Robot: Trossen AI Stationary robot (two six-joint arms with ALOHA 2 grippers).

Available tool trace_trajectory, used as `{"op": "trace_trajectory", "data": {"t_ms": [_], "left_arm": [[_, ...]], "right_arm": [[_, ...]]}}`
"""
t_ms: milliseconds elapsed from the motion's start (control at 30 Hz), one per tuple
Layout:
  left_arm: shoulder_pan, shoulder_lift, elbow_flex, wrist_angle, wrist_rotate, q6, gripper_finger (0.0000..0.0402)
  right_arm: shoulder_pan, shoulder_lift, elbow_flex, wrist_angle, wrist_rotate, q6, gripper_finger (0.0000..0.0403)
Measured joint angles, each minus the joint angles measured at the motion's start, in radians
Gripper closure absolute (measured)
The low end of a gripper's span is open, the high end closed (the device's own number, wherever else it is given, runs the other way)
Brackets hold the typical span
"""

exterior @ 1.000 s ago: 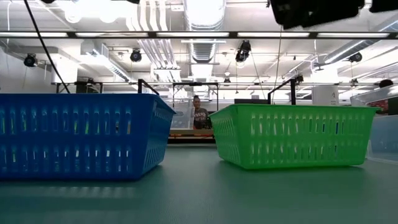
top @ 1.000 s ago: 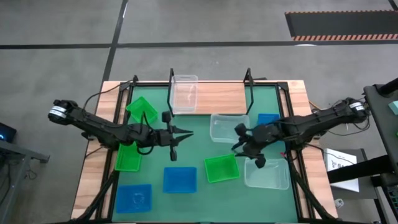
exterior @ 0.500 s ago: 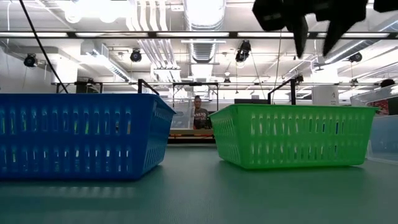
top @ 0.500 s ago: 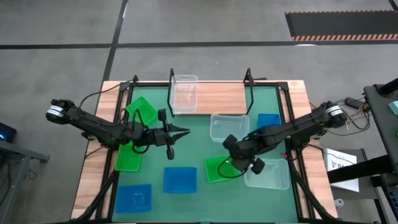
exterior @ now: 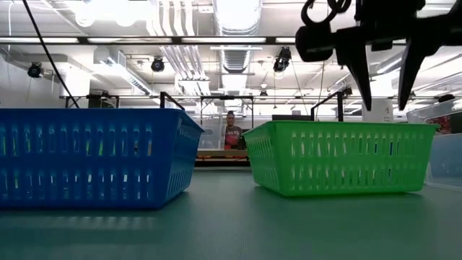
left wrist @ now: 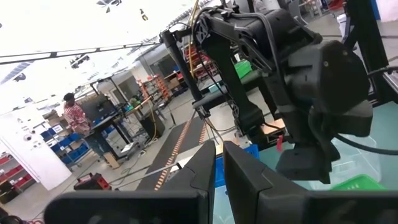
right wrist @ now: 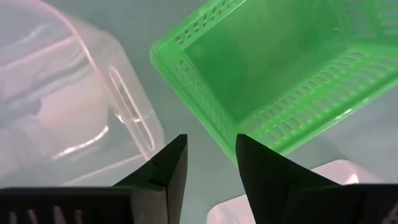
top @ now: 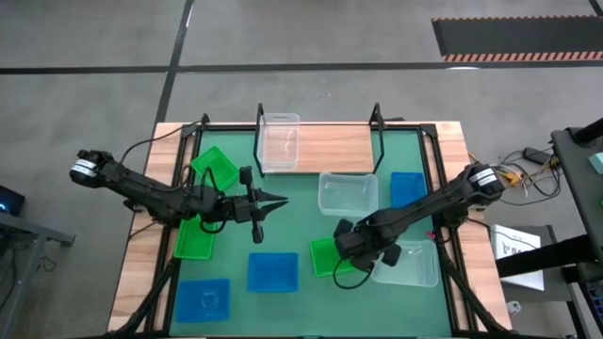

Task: Stack baskets on shelf by color
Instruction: Put the bottom right green bin on the shelf

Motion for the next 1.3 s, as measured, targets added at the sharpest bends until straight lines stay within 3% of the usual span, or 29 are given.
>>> {"op": "trace_trajectory", "data": {"t_ms": [833, 1000, 1200, 1300], "left_arm": [[0.0, 0.0, -0.005, 0.0, 0.0, 0.001, 0.0387], [0.0, 0.0, -0.006, 0.001, 0.0, 0.001, 0.0387], [0.0, 0.0, -0.006, 0.001, 0.0, 0.001, 0.0387], [0.0, 0.0, -0.006, 0.001, 0.0, 0.001, 0.0387]], "right_arm": [[0.0, 0.119, -0.005, 0.038, 0.015, -0.188, 0.0282], [0.0, 0.128, -0.006, 0.046, 0.008, -0.221, 0.0314], [0.0, 0.134, -0.006, 0.047, 0.008, -0.225, 0.0385], [0.0, 0.125, -0.007, 0.052, 0.009, -0.226, 0.039]]}}
